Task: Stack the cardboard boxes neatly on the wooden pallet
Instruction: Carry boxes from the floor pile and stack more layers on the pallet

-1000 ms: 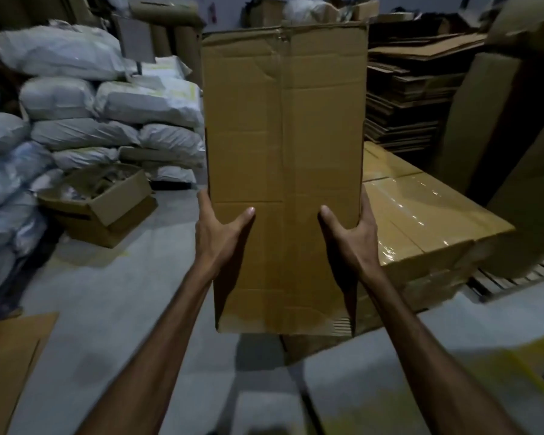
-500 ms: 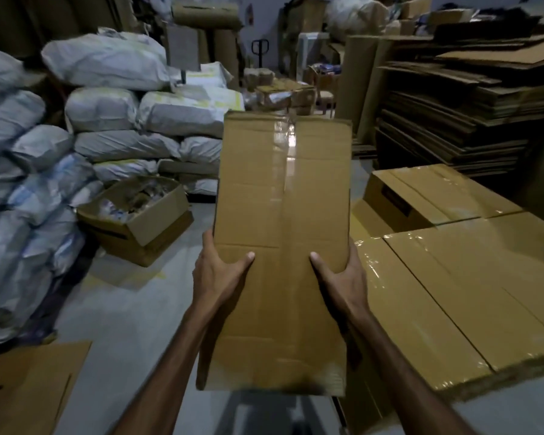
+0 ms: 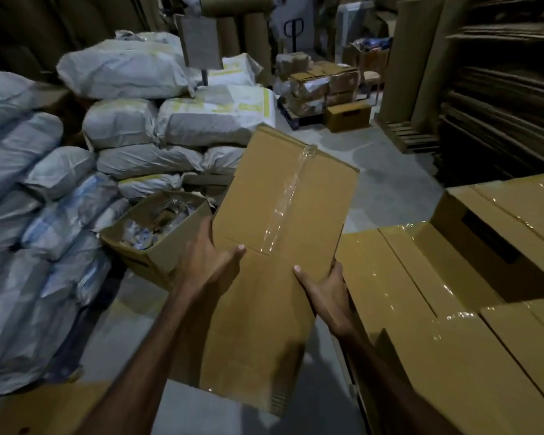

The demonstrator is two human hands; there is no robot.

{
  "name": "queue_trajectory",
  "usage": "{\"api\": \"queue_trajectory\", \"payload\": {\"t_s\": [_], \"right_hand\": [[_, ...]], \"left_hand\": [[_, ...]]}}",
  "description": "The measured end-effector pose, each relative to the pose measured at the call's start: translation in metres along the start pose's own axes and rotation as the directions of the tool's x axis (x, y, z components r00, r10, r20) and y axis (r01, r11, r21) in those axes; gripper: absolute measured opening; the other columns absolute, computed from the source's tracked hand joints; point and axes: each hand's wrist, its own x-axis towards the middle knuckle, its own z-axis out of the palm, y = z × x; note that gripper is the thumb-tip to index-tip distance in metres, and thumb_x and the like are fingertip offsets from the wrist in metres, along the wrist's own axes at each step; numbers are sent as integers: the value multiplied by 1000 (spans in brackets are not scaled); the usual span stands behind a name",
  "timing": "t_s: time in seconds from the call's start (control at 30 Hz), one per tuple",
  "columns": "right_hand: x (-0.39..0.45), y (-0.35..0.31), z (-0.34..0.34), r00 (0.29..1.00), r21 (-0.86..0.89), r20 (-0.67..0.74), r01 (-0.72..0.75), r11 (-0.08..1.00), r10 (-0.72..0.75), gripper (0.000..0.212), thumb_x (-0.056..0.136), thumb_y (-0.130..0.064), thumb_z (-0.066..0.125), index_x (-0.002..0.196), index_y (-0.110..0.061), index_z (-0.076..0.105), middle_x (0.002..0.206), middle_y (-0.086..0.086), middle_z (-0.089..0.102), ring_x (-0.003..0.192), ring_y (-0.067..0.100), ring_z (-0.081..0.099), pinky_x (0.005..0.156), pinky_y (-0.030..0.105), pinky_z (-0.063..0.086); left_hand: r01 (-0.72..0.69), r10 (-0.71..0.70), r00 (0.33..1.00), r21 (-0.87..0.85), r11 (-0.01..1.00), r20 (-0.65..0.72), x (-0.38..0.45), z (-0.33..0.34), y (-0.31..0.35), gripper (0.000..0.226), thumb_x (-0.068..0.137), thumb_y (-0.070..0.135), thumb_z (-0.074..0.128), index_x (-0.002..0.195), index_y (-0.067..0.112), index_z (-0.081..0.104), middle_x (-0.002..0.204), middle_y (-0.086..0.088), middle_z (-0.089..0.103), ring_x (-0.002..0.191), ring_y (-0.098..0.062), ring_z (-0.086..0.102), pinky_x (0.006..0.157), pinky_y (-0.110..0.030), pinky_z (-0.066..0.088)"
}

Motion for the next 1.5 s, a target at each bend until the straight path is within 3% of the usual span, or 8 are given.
{"api": "queue_trajectory", "payload": {"t_s": [0.13,0.3,0.53,0.87,1.03,1.13,1.3,1.5], "right_hand": [[76,-16,28,997,77,-9,-77,994,78,98,65,-80,80,137,-25,44,132,-2,64,119,24,64,105,51,54],[179,-21,67,979,166,-78,-173,971,188,109,63,-78,83,145,-18,45,135,1,64,123,27,62,109,50,51],[301,-37,129,900,387,-181,-305,870,396,111,46,-87,85,133,-30,46,129,-1,61,115,32,63,92,61,59],[425,-66,178,784,676,-325,-199,709,530,122,55,-87,81,155,-43,29,146,-4,56,127,31,60,97,63,56],[517,-66,183,726,771,-407,-52,635,555,74,77,-71,81,138,-55,42,134,-9,64,116,28,68,85,54,64],[575,-67,179,659,784,-473,13,621,584,94,70,-80,81,149,-54,36,144,-10,60,125,25,64,97,57,58],[645,-83,157,574,825,-520,146,546,633,82,82,-68,77,151,-50,37,140,-10,62,118,24,67,76,50,66],[697,-96,114,289,708,-704,371,602,649,98,70,-79,80,153,-51,36,142,-13,61,124,19,63,101,57,57]], "left_hand": [[-37,36,999,102,994,9,84,4,10,96,80,66,79,157,32,33,151,-8,54,136,-36,53,107,-62,47],[-176,168,984,156,972,65,203,32,12,89,82,68,76,153,34,34,143,-5,60,127,-31,58,103,-53,48],[-440,369,885,249,863,285,396,85,36,74,81,81,63,132,32,44,121,-8,70,106,-36,68,92,-54,57],[-801,651,597,294,522,469,585,178,151,64,83,85,51,119,33,39,95,-6,61,81,-31,61,76,-47,58],[-892,745,452,248,378,491,651,244,206,64,84,81,55,125,33,45,98,-4,61,82,-28,59,75,-44,56],[-934,801,356,213,288,481,680,275,245,64,86,79,56,128,33,46,101,-4,63,82,-27,59,73,-41,55],[-982,870,180,129,135,459,718,315,315,61,88,80,54,126,34,43,99,-2,58,78,-22,53,69,-40,54],[-991,895,-135,-72,-115,426,731,375,397,72,89,80,54,141,33,39,122,-8,62,99,-30,65,72,-40,56]]}}
